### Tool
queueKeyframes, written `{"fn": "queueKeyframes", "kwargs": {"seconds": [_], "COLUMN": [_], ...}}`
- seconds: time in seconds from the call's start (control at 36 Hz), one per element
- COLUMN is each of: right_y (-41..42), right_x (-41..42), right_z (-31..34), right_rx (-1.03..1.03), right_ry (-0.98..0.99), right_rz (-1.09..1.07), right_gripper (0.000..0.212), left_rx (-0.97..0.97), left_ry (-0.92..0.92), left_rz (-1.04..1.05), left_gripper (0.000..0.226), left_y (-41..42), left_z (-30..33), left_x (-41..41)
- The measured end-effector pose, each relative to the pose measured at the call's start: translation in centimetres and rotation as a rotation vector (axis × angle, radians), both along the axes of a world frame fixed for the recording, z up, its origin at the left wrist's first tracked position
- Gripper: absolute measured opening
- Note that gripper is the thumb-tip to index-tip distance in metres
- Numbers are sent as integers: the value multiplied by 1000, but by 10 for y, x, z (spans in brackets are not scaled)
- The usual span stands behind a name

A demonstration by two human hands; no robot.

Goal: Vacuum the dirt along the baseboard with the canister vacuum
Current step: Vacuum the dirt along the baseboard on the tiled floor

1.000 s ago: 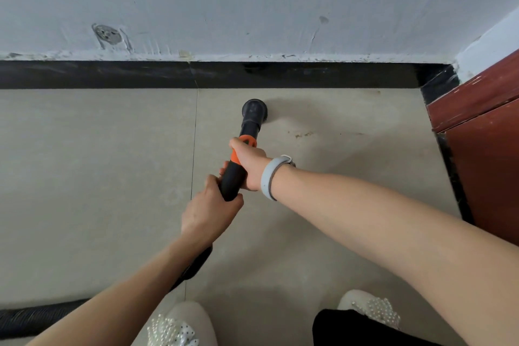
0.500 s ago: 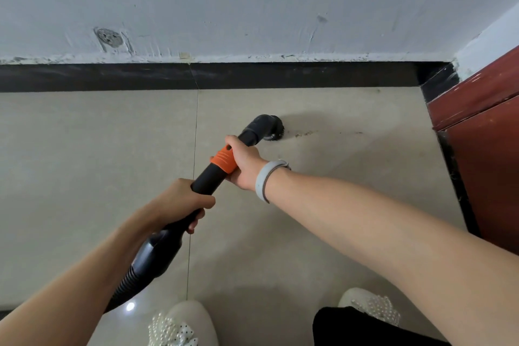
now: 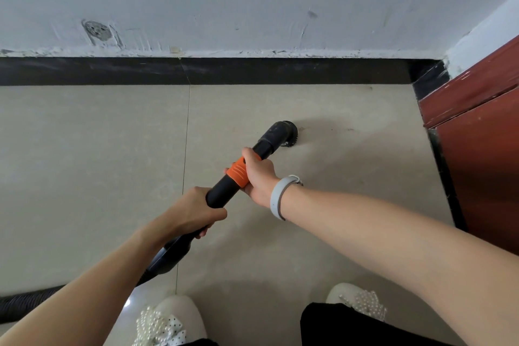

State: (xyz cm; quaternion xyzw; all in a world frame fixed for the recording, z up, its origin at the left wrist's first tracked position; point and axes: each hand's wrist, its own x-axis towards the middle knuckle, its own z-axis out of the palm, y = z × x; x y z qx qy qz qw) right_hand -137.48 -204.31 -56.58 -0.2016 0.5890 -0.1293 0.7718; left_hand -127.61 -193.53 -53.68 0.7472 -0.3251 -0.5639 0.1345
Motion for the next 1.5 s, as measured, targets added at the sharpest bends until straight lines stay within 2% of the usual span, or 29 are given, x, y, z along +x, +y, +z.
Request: {"fn": "queueKeyframes", "kwargs": {"seconds": [0.33, 0.64, 0.89, 0.97, 1.11, 1.28, 1.39, 1.5], "right_y": [-21, -38, -67, -71, -65, -29, -32, -47], "right_x": [-41, -82, -120, -137, -160, -183, -168, -149], "right_z": [9, 11, 6, 4, 5, -1, -9, -16], "right_rx": [-23, -25, -22, -24, -17, -16, -39, -94], "right_ry": [22, 128, 193, 240, 355, 450, 469, 444], "right_rz": [-100, -235, -363, -425, -493, -382, -378, -404], "right_gripper": [19, 27, 26, 27, 30, 31, 31, 42], "left_rx": [-89, -112, -141, -147, -158, -158, -144, -139], "left_ry": [-6, 2, -173, -225, -191, -173, -179, -230], "left_rz": [-100, -181, -387, -476, -579, -751, -712, -604], "left_gripper": [35, 37, 48, 45, 45, 40, 41, 48], "left_y": [-27, -50, -85, -94, -97, -82, -85, -94], "left_z": [-7, -21, -30, -31, -36, -37, -36, -34], "left_x": [-33, -70, -106, -122, -143, -138, -121, -110]}}
